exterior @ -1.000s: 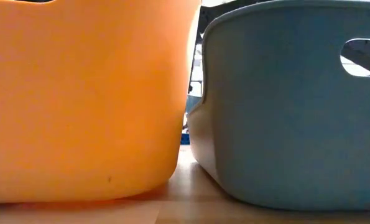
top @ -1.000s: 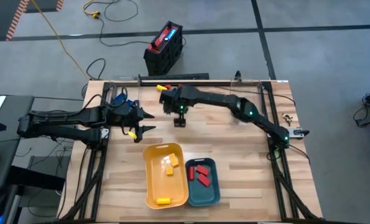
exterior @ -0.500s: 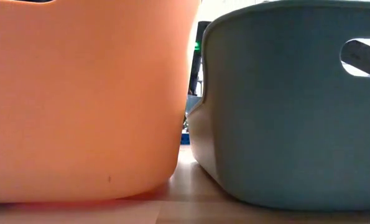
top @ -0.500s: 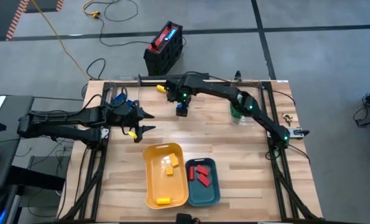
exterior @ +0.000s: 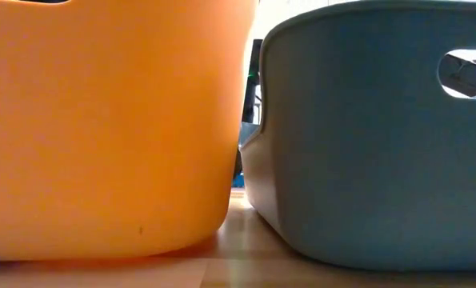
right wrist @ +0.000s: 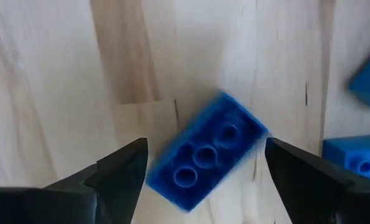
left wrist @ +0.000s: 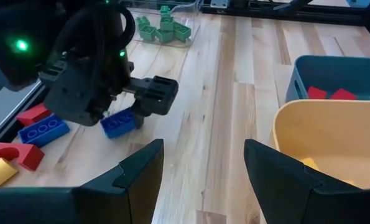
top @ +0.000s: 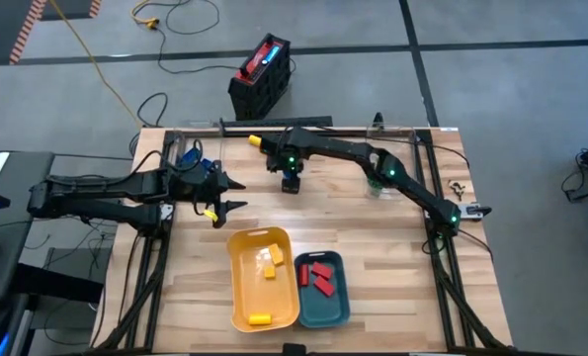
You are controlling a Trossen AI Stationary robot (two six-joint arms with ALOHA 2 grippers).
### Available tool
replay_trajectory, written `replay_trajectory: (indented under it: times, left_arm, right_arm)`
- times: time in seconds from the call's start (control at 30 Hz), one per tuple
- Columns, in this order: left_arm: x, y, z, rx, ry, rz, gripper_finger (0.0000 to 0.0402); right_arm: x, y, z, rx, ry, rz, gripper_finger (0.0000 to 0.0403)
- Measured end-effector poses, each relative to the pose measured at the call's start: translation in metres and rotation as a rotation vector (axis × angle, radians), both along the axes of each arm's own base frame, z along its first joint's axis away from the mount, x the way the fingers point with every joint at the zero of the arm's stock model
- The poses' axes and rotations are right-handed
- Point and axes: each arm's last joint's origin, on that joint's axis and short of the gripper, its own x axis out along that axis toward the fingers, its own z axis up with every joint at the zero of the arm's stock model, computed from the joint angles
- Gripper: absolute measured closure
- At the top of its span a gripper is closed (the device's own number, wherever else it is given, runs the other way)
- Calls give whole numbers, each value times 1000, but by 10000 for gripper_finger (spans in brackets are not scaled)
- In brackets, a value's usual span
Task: Sort blocks
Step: Put the blue game piece into the left transparent bin
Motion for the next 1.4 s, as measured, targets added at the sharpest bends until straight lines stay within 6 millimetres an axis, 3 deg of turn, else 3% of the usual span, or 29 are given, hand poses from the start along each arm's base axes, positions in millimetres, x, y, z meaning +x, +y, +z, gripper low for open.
replay_trajectory:
  times: [0.4,0.6,1.0,1.17,1.4]
  left_arm:
    - [0,0,0,-1,0,1,184]
    - [0,0,-1,-6,6,3,184]
    - [0,0,-1,-7,7,4,184]
    - [-3,0,-5,-9,64,0,184]
    - [-13,-1,-7,35,119,-9,184]
  right_arm:
    - [6,27,0,12,36,53,109]
    - [3,32,-5,-11,93,-14,140]
    - [2,30,-2,-25,97,-22,323]
    - [-4,30,15,59,76,-41,328]
    - [-18,34,75,85,-61,-109,322]
